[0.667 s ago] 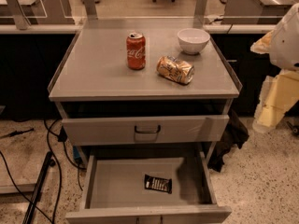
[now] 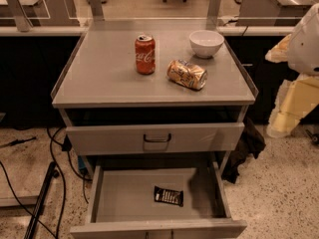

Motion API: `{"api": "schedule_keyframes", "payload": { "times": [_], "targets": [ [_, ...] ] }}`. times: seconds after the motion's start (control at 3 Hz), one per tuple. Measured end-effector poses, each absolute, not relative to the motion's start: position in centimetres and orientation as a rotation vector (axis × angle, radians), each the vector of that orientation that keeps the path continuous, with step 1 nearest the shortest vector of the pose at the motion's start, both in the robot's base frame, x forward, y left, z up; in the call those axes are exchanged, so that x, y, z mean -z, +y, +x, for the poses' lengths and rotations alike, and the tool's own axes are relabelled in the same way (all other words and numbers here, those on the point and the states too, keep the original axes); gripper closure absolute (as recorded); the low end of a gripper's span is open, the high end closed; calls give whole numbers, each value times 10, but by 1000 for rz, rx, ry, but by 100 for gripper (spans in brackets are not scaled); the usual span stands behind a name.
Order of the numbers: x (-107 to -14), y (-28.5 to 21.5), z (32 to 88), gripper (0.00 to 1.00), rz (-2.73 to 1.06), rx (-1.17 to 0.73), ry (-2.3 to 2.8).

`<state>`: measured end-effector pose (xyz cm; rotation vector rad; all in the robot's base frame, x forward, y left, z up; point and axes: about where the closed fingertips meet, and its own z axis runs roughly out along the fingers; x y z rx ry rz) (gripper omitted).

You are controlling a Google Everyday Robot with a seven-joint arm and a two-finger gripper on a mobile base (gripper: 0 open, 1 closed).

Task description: Pick rxbar chocolate from middle drawer and place on counter

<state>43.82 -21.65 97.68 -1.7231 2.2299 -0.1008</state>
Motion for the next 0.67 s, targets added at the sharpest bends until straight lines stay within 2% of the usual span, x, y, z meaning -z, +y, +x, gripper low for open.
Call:
{"api": "schedule_keyframes", "payload": {
  "times": [0.33, 0.67],
  "targets": [
    [-971, -215, 437, 45, -1696, 91, 2230],
    [-949, -214, 437, 68, -1651, 61, 2243]
  ]
}}
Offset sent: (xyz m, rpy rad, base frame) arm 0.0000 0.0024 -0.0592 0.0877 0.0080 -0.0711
